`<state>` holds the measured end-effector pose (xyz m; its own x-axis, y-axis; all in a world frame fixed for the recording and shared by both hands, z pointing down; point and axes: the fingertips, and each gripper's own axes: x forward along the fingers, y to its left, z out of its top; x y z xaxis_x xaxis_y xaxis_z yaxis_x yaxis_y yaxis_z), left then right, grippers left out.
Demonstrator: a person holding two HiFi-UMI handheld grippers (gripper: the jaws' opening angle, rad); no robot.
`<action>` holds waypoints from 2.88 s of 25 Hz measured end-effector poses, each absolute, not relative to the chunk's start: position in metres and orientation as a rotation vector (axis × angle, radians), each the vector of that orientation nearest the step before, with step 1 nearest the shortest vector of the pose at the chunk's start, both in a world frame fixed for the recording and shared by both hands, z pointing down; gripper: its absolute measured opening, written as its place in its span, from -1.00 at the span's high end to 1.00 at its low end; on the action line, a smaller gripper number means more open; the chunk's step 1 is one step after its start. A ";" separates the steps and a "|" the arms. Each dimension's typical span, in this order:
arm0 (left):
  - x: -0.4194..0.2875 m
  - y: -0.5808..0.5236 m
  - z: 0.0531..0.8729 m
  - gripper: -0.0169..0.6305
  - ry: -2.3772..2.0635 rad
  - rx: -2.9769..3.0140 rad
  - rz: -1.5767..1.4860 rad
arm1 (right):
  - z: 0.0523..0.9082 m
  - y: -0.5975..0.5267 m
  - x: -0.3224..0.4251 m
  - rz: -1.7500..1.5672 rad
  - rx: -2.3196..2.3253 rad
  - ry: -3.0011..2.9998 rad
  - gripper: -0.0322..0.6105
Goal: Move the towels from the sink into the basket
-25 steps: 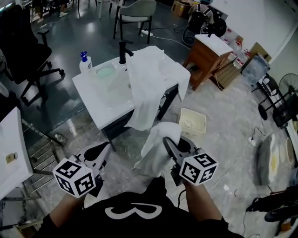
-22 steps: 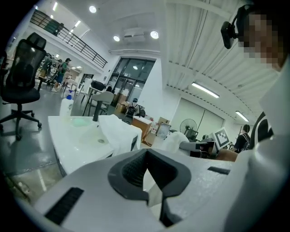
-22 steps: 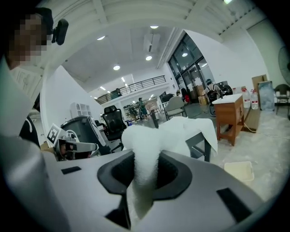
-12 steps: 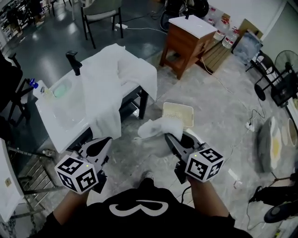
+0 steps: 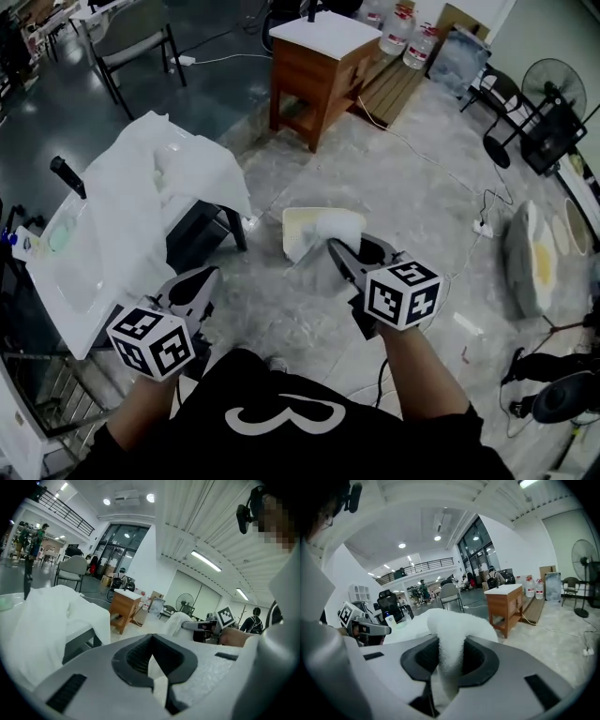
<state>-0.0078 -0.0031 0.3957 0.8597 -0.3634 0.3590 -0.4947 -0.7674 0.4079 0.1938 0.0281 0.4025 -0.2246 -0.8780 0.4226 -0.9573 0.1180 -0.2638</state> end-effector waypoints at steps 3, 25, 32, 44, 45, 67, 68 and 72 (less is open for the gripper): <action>0.025 -0.022 0.405 0.93 -0.579 2.536 0.372 | 0.419 0.007 0.234 0.759 1.875 -2.186 0.61; 0.170 -0.284 0.458 0.93 -0.470 2.454 0.418 | 0.642 -0.193 0.422 0.961 1.860 -1.795 0.60; 0.177 -0.305 0.481 0.93 -0.515 2.406 0.478 | 0.730 -0.221 0.444 1.090 1.755 -1.686 0.60; 0.175 -0.305 0.526 0.93 -0.726 2.233 0.547 | 0.835 -0.239 0.474 1.158 1.522 -1.585 -0.10; 0.176 -0.303 0.528 0.93 -0.736 2.214 0.545 | 0.836 -0.237 0.475 1.163 1.509 -1.590 -0.16; 0.141 -0.222 0.453 0.93 -1.048 2.168 0.327 | 0.616 -0.271 0.350 0.789 1.268 -2.320 -0.25; 0.136 -0.221 0.446 0.93 -1.063 2.176 0.318 | 0.593 -0.275 0.335 0.795 1.259 -2.384 -0.25; 0.104 -0.215 0.429 0.93 -1.118 2.194 0.272 | 0.516 -0.276 0.269 0.666 1.145 -2.572 -0.25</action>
